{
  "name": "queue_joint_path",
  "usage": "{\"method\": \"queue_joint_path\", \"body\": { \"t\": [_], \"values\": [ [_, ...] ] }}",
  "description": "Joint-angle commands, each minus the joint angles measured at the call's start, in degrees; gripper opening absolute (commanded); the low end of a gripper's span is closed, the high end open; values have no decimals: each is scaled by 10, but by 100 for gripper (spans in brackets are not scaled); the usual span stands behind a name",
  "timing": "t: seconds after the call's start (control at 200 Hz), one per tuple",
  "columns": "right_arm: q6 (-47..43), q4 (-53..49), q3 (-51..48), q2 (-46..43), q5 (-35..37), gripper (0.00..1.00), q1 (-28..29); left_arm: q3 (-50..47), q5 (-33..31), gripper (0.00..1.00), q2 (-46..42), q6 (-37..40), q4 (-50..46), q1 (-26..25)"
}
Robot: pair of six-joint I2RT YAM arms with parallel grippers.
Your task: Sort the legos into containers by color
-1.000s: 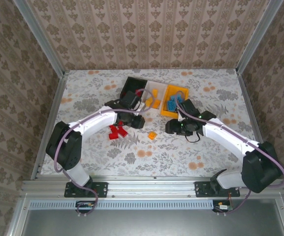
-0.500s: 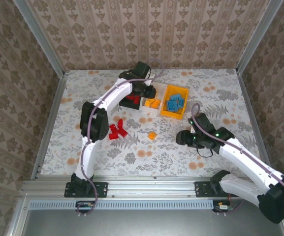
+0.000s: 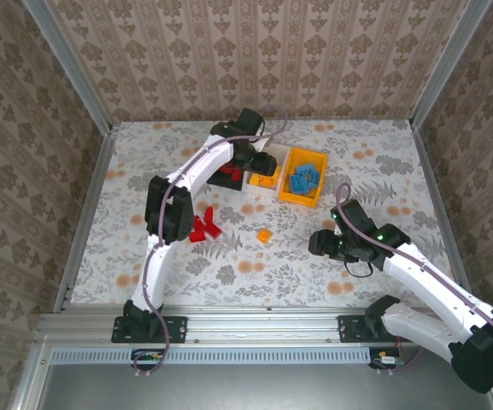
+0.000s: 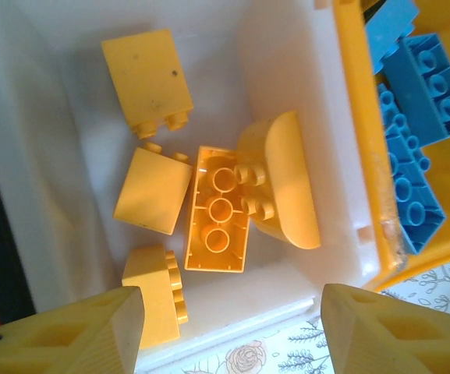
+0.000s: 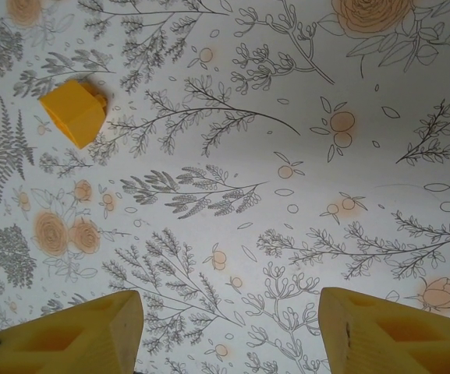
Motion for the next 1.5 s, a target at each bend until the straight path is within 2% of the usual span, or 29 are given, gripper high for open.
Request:
{"method": "queue_joint_path", "body": {
  "t": [0.0, 0.165, 0.39, 0.525, 0.65, 0.87, 1.205, 1.495],
  "values": [
    [6, -11, 39, 21, -1, 63, 2, -47, -6, 63, -109, 16, -7, 10],
    [-7, -3, 98, 91, -7, 63, 21, -240, -13, 64, -286, 11, 47, 34],
    [-20, 2, 212, 237, 9, 65, 82, -524, -7, 65, -540, -26, 92, 75],
    [-14, -5, 272, 341, 20, 66, 114, -634, -5, 66, -648, -46, 89, 79],
    [-4, -9, 308, 389, 35, 70, 135, -701, -1, 68, -718, -46, 83, 117],
    [2, -35, 376, 468, 48, 74, 157, -757, 40, 70, -750, -31, 91, 173],
    [10, -39, 383, 523, 59, 72, 162, -770, 78, 70, -744, -31, 113, 197],
    [8, -30, 389, 561, 58, 67, 162, -774, 85, 71, -740, -32, 119, 205]
  ]
}}
